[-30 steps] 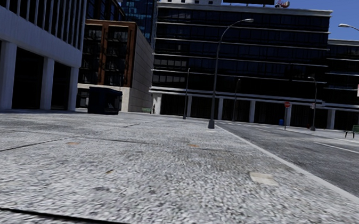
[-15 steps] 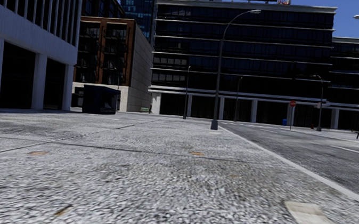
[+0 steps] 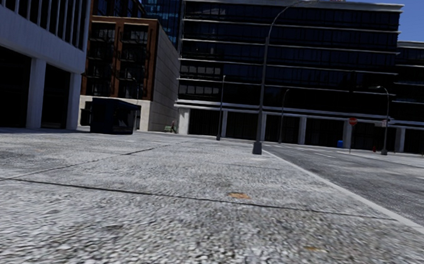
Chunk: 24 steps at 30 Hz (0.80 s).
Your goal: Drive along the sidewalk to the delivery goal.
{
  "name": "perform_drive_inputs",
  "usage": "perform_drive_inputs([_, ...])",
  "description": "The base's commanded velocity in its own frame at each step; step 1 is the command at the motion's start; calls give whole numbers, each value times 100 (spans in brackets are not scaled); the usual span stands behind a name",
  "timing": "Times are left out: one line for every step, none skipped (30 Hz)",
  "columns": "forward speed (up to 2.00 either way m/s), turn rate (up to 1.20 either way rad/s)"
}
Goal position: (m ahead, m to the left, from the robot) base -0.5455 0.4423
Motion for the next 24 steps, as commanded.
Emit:
perform_drive_inputs([5,0])
perform_drive_inputs([0,0])
perform_drive_inputs([0,0])
perform_drive_inputs([0,0])
perform_drive_inputs([0,0])
perform_drive_inputs([0,0])
perform_drive_inputs([0,0])
perform_drive_inputs([0,0])
perform_drive_inputs([0,0])
perform_drive_inputs([0,0])
perform_drive_inputs([0,0])
perform_drive_inputs([0,0])
perform_drive_inputs([0,0])
perform_drive_inputs([0,0])
perform_drive_inputs([0,0])
perform_drive_inputs([0,0])
perform_drive_inputs([0,0])
perform_drive_inputs([0,0])
perform_drive_inputs([0,0])
perform_drive_inputs([0,0])
perform_drive_inputs([0,0])
perform_drive_inputs([0,0])
perform_drive_inputs([0,0])
perform_drive_inputs([0,0])
